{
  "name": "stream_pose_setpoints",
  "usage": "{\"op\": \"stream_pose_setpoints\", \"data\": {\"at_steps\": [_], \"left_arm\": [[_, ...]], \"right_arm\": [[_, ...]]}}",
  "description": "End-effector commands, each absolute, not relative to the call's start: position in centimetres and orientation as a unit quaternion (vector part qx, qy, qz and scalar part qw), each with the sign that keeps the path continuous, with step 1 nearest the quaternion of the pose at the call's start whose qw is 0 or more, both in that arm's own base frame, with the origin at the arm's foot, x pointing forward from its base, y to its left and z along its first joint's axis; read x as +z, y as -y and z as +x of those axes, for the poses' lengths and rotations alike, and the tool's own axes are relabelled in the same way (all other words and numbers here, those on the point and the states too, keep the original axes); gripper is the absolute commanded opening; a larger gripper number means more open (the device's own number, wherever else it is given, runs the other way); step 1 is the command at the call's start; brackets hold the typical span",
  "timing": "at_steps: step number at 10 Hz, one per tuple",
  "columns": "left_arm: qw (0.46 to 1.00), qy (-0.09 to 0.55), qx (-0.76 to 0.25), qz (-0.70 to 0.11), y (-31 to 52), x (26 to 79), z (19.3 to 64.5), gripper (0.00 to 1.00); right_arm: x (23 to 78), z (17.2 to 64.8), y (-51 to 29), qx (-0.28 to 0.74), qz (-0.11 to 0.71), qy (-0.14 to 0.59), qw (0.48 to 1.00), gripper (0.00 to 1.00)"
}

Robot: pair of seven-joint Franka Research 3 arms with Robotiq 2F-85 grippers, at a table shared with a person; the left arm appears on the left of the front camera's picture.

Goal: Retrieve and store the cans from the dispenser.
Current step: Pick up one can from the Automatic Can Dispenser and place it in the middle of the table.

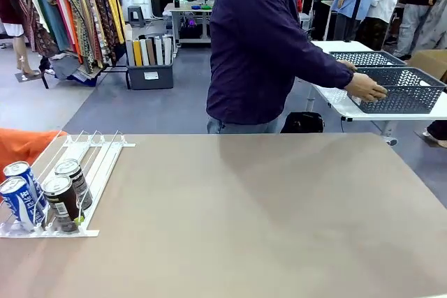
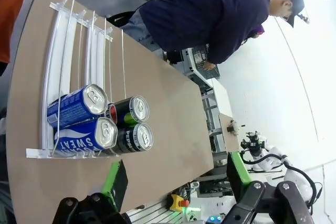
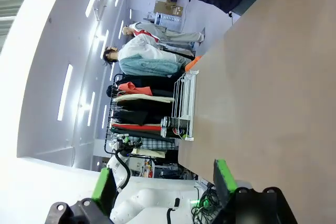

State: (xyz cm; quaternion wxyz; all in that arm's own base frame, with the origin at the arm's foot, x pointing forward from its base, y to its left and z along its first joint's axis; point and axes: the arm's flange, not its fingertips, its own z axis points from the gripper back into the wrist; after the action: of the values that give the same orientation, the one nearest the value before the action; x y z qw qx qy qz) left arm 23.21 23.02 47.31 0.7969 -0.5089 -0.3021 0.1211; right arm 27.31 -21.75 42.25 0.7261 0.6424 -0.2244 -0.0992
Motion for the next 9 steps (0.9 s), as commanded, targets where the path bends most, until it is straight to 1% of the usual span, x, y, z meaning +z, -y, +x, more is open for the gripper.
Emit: {"op": "stream_pose_setpoints", "data": {"at_steps": [1, 2, 3, 5, 6, 7, 8, 9], "left_arm": [[0.854, 0.268, 0.116, -0.432, -21.8, 48.8, 23.5, 1.00], [0.910, 0.204, 0.082, -0.351, -19.8, 50.1, 24.4, 1.00], [0.950, 0.152, 0.047, -0.268, -16.7, 50.8, 26.4, 1.00], [0.988, 0.083, -0.017, -0.127, -9.8, 51.4, 30.0, 1.00], [0.993, 0.061, -0.038, -0.091, -7.4, 51.1, 31.7, 1.00], [0.997, 0.070, -0.008, -0.044, -5.7, 50.7, 32.9, 1.00], [0.997, 0.067, 0.030, -0.007, -4.7, 50.3, 33.8, 1.00], [0.991, 0.093, 0.001, -0.096, -5.1, 51.1, 31.6, 1.00]], "right_arm": [[42.5, 27.4, 21.7, -0.090, 0.644, 0.230, 0.724, 1.00], [42.5, 27.4, 21.7, -0.090, 0.644, 0.230, 0.724, 1.00], [42.5, 27.4, 21.7, -0.090, 0.644, 0.230, 0.724, 1.00], [42.5, 27.4, 21.7, -0.090, 0.644, 0.230, 0.724, 1.00], [42.5, 27.4, 21.7, -0.090, 0.644, 0.230, 0.724, 1.00], [42.5, 27.4, 21.7, -0.090, 0.644, 0.230, 0.724, 1.00], [42.5, 27.4, 21.7, -0.090, 0.644, 0.230, 0.724, 1.00], [42.5, 27.4, 21.7, -0.090, 0.644, 0.230, 0.724, 1.00]]}}
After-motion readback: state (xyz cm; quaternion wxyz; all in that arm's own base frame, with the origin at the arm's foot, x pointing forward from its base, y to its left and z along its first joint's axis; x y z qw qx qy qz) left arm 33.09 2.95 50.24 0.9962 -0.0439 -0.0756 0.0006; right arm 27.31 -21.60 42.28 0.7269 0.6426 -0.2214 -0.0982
